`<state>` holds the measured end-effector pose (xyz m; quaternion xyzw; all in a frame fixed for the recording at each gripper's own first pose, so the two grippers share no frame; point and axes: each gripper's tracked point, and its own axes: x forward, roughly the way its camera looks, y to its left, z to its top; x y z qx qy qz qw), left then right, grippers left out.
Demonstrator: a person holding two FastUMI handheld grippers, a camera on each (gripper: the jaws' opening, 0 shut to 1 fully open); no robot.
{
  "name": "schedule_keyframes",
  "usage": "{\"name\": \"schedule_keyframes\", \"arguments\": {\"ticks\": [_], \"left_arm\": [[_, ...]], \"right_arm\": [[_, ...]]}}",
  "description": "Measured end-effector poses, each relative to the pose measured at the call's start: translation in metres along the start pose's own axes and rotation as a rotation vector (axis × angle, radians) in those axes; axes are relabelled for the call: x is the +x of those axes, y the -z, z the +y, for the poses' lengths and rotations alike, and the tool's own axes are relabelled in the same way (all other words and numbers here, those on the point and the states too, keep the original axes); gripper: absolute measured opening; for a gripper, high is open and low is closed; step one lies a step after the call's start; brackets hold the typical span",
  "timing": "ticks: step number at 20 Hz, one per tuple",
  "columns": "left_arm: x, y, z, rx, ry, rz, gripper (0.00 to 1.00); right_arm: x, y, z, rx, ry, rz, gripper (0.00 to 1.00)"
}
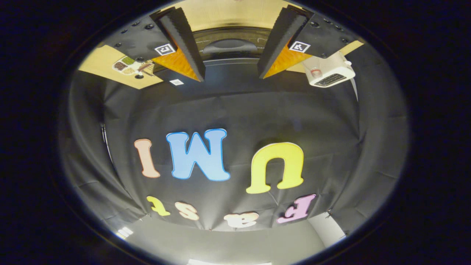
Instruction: Open the electric oven with the left hand, put the food in, and close the electric oven.
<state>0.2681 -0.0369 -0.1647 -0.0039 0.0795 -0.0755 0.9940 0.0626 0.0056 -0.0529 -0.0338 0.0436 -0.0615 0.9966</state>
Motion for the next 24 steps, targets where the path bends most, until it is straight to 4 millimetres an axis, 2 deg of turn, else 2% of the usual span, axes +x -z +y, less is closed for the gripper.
{"name": "schedule_keyframes", "arguments": {"ticks": [4, 5, 7, 9, 10, 11, 13, 15, 17, 20, 22, 23, 24], "left_arm": [[0.027, 0.027, 0.0, 0.014, 0.015, 0.044, 0.96], [0.033, 0.032, 0.0, 0.017, 0.016, 0.052, 1.0], [0.043, 0.041, -0.001, 0.02, 0.022, 0.064, 1.0], [0.053, 0.051, -0.004, 0.027, 0.027, 0.084, 0.91], [0.057, 0.059, -0.004, 0.028, 0.03, 0.094, 1.0], [0.06, 0.064, -0.006, 0.026, 0.032, 0.103, 1.0], [0.061, 0.064, -0.007, 0.042, 0.028, 0.082, 1.0], [0.058, 0.073, -0.015, 0.048, 0.043, 0.106, 1.0], [0.055, 0.07, -0.013, 0.045, 0.031, 0.087, 1.0], [0.05, 0.076, -0.013, 0.015, 0.016, 0.094, 1.0], [0.046, 0.077, -0.012, -0.011, 0.011, 0.094, 0.91], [0.043, 0.076, -0.013, -0.009, 0.01, 0.088, 1.0], [0.039, 0.078, -0.014, -0.002, 0.009, 0.091, 0.92]], "right_arm": [[-0.001, 0.01, 0.002, -0.024, 0.028, 0.034, 0.96], [-0.002, 0.01, 0.002, -0.033, 0.034, 0.035, 0.96], [-0.003, 0.013, -0.001, -0.041, 0.047, 0.04, 0.96], [-0.003, 0.017, -0.004, -0.035, 0.06, 0.057, 0.96], [-0.004, 0.018, -0.006, -0.031, 0.068, 0.063, 0.96], [-0.004, 0.018, -0.008, -0.03, 0.075, 0.066, 0.96], [-0.005, 0.017, -0.012, -0.038, 0.084, 0.068, 0.96], [-0.005, 0.016, -0.013, -0.047, 0.084, 0.068, 0.96], [-0.005, 0.015, -0.013, -0.054, 0.081, 0.068, 0.96], [-0.005, 0.014, -0.012, -0.063, 0.069, 0.066, 0.96], [-0.006, 0.013, -0.012, -0.067, 0.062, 0.064, 0.97], [-0.006, 0.012, -0.012, -0.066, 0.058, 0.063, 0.97], [-0.007, 0.012, -0.012, -0.064, 0.055, 0.061, 0.96]]}}
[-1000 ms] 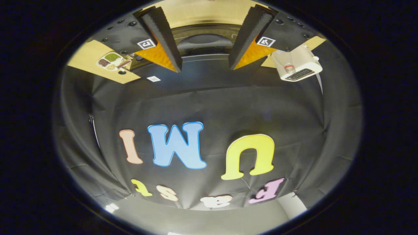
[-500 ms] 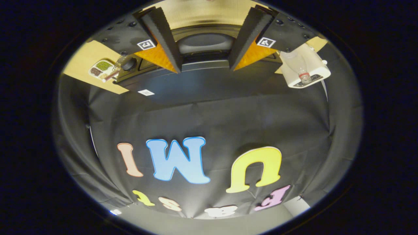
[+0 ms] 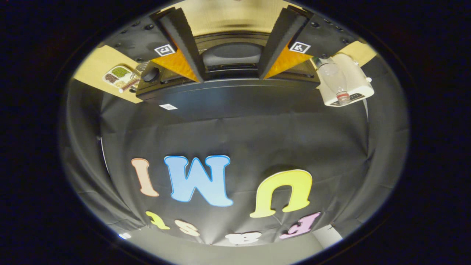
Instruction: Open the electric oven with the left hand, put the food in, and close the electric oven.
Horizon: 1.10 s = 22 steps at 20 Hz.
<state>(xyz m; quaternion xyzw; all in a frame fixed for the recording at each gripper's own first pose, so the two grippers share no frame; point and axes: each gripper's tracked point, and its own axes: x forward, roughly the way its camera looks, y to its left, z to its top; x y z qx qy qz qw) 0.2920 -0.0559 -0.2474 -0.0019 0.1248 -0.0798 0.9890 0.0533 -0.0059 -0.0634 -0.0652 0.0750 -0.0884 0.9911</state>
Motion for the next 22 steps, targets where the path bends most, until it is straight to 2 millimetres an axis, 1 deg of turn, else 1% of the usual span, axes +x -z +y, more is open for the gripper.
{"name": "schedule_keyframes", "arguments": {"ticks": [2, 7, 10, 11, 13, 15, 16, 17, 18, 19, 20, 22], "left_arm": [[-0.008, 0.003, -0.001, 0.004, -0.004, 0.001, 1.0], [-0.03, 0.013, -0.003, -0.001, -0.014, 0.022, 1.0], [-0.044, 0.023, -0.004, -0.002, -0.02, 0.043, 1.0], [-0.049, 0.028, -0.005, -0.002, -0.021, 0.054, 0.97], [-0.057, 0.036, -0.005, 0.001, -0.026, 0.077, 0.97], [-0.064, 0.048, -0.008, 0.006, -0.027, 0.108, 1.0], [-0.069, 0.055, -0.009, 0.011, -0.03, 0.121, 0.96], [-0.073, 0.056, -0.009, 0.009, -0.032, 0.122, 0.98], [-0.075, 0.063, -0.01, 0.006, -0.034, 0.137, 1.0], [-0.077, 0.067, -0.01, -0.001, -0.035, 0.143, 1.0], [-0.081, 0.072, -0.011, -0.004, -0.036, 0.153, 0.96], [-0.085, 0.078, -0.012, -0.004, -0.037, 0.167, 0.97]], "right_arm": [[0.0, 0.0, 0.0, 0.005, -0.008, -0.002, 0.97], [-0.003, 0.0, 0.0, 0.015, -0.035, -0.004, 0.96], [-0.005, -0.001, 0.0, 0.022, -0.05, -0.01, 0.96], [-0.006, -0.002, 0.0, 0.024, -0.054, -0.012, 0.97], [-0.007, -0.003, -0.001, 0.03, -0.064, -0.014, 0.96], [-0.009, -0.002, -0.001, 0.031, -0.073, -0.017, 0.96], [-0.011, -0.002, -0.002, 0.031, -0.077, -0.017, 0.96], [-0.012, -0.002, -0.003, 0.03, -0.082, -0.015, 0.96], [-0.013, -0.001, -0.003, 0.03, -0.085, -0.013, 0.96], [-0.013, -0.001, -0.004, 0.03, -0.087, -0.012, 0.96], [-0.015, 0.001, -0.005, 0.03, -0.09, -0.009, 0.96], [-0.017, 0.003, -0.006, 0.031, -0.093, -0.003, 0.96]]}}
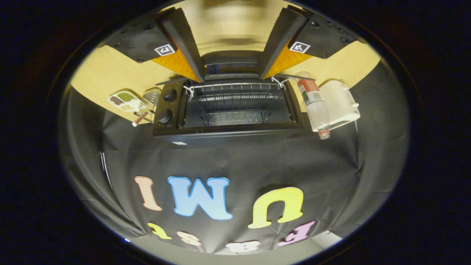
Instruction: Open the electric oven with the left hand, put the food in, and close the electric oven.
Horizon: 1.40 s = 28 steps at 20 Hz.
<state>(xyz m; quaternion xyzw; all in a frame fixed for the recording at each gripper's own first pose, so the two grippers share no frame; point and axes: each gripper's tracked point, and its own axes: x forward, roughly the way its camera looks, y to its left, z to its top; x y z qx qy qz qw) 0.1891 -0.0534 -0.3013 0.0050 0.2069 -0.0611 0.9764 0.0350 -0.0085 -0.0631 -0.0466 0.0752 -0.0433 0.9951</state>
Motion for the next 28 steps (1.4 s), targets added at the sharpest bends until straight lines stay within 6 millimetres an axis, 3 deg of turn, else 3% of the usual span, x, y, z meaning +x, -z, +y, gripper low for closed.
{"name": "schedule_keyframes", "arguments": {"ticks": [14, 15, 16, 20, 21, 25, 28], "left_arm": [[-0.014, 0.055, -0.003, -0.002, -0.003, 0.11, 0.97], [-0.015, 0.058, -0.003, -0.001, -0.002, 0.118, 0.92], [-0.016, 0.062, -0.005, -0.001, 0.001, 0.127, 0.96], [-0.023, 0.076, -0.007, 0.01, 0.005, 0.166, 1.0], [-0.025, 0.078, -0.007, 0.012, 0.006, 0.171, 0.97], [-0.036, 0.066, -0.005, 0.013, -0.006, 0.152, 0.97], [-0.049, 0.031, -0.002, -0.006, -0.017, 0.079, 0.96]], "right_arm": [[-0.015, 0.006, 0.0, -0.011, -0.021, 0.022, 0.96], [-0.016, 0.006, 0.0, -0.012, -0.025, 0.025, 0.96], [-0.016, 0.009, 0.001, -0.011, -0.029, 0.029, 0.96], [-0.019, 0.014, 0.004, 0.002, -0.045, 0.045, 0.97], [-0.02, 0.015, 0.004, 0.005, -0.05, 0.048, 0.96], [-0.022, 0.017, 0.004, 0.018, -0.069, 0.052, 0.97], [-0.023, 0.02, 0.008, 0.034, -0.095, 0.06, 0.97]]}}
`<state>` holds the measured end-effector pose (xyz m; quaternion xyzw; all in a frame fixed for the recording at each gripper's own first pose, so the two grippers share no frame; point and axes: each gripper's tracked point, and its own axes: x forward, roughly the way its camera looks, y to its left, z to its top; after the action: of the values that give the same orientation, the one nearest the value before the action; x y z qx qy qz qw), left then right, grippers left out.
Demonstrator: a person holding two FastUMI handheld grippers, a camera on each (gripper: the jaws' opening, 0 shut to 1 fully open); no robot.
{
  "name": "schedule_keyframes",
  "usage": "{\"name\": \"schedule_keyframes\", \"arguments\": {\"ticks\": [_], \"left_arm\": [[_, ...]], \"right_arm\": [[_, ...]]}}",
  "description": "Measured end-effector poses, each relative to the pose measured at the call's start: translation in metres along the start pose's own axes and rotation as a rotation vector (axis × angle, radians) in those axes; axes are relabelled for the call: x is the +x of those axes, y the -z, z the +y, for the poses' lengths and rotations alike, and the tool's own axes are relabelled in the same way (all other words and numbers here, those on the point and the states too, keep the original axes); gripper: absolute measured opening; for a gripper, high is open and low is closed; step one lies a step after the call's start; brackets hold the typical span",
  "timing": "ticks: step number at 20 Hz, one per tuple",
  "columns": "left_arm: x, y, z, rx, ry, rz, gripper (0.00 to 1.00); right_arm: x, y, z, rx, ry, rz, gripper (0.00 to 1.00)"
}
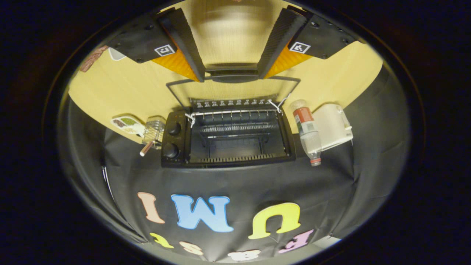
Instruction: Open the electric oven with the left hand, put the food in, and close the electric oven.
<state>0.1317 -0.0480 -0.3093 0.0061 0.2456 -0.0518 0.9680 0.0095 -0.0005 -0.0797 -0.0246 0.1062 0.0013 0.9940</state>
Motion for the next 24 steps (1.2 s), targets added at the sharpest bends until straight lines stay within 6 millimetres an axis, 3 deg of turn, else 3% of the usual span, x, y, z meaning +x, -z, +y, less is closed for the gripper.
{"name": "schedule_keyframes", "arguments": {"ticks": [2, 7, 10, 16, 17, 24], "left_arm": [[-0.017, -0.031, 0.002, -0.013, -0.007, -0.067, 1.0], [-0.068, -0.1, 0.013, -0.028, -0.028, -0.225, 0.96], [-0.103, -0.126, 0.023, -0.035, -0.048, -0.296, 0.99], [-0.17, -0.155, 0.037, -0.05, -0.081, -0.393, 0.96], [-0.178, -0.158, 0.037, -0.058, -0.082, -0.402, 1.0], [-0.201, -0.166, 0.043, -0.046, -0.094, -0.426, 1.0]], "right_arm": [[0.001, 0.009, 0.004, 0.014, -0.025, 0.023, 0.96], [0.001, 0.035, 0.021, 0.069, -0.105, 0.097, 0.96], [0.001, 0.063, 0.034, 0.117, -0.167, 0.182, 0.96], [-0.008, 0.127, 0.056, 0.24, -0.267, 0.396, 0.97], [-0.009, 0.135, 0.059, 0.259, -0.278, 0.43, 0.98], [-0.017, 0.188, 0.08, 0.463, -0.327, 0.642, 0.98]]}}
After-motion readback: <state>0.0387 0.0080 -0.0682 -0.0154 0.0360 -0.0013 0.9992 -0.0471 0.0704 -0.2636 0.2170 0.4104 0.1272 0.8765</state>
